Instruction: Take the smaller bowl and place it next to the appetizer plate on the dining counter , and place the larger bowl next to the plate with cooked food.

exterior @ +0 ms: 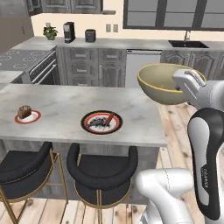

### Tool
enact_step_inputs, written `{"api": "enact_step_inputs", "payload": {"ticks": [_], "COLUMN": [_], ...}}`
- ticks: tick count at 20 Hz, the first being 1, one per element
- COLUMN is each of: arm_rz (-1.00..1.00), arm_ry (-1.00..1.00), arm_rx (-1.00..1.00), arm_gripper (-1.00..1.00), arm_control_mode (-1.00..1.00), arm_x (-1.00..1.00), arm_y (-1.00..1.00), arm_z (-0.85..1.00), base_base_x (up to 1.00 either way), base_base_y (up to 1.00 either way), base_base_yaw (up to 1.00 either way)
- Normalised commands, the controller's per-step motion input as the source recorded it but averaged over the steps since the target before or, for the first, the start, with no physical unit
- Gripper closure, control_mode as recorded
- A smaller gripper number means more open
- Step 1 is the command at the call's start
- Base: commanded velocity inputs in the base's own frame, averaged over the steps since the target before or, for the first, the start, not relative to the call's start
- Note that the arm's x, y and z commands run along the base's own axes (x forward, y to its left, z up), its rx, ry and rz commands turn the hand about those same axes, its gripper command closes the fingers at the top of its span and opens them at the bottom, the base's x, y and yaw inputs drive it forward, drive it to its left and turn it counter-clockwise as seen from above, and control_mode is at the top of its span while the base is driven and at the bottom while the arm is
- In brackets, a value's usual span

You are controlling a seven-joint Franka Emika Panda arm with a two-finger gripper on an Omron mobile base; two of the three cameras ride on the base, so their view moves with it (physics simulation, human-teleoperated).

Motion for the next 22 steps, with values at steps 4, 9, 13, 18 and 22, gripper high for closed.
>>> {"api": "enact_step_inputs", "payload": {"ticks": [4, 9, 13, 18, 22], "arm_rz": [0.00, 0.00, 0.00, -0.06, -0.01], "arm_ry": [0.00, 0.00, 0.00, 0.00, 0.05], "arm_rx": [0.00, 0.00, -0.03, -0.05, -0.01], "arm_gripper": [1.00, 1.00, 1.00, 1.00, 1.00], "arm_control_mode": [1.00, 1.00, -1.00, -1.00, -1.00], "arm_x": [0.00, 0.00, 0.11, 0.35, 0.31], "arm_y": [0.00, 0.00, 0.04, -0.13, -0.25], "arm_z": [0.00, 0.00, -0.16, -0.27, -0.24], "base_base_x": [0.28, 0.17, 0.06, 0.00, 0.00], "base_base_y": [0.00, 0.08, 0.16, 0.00, 0.00], "base_base_yaw": [0.10, 0.07, 0.00, 0.00, 0.00]}}
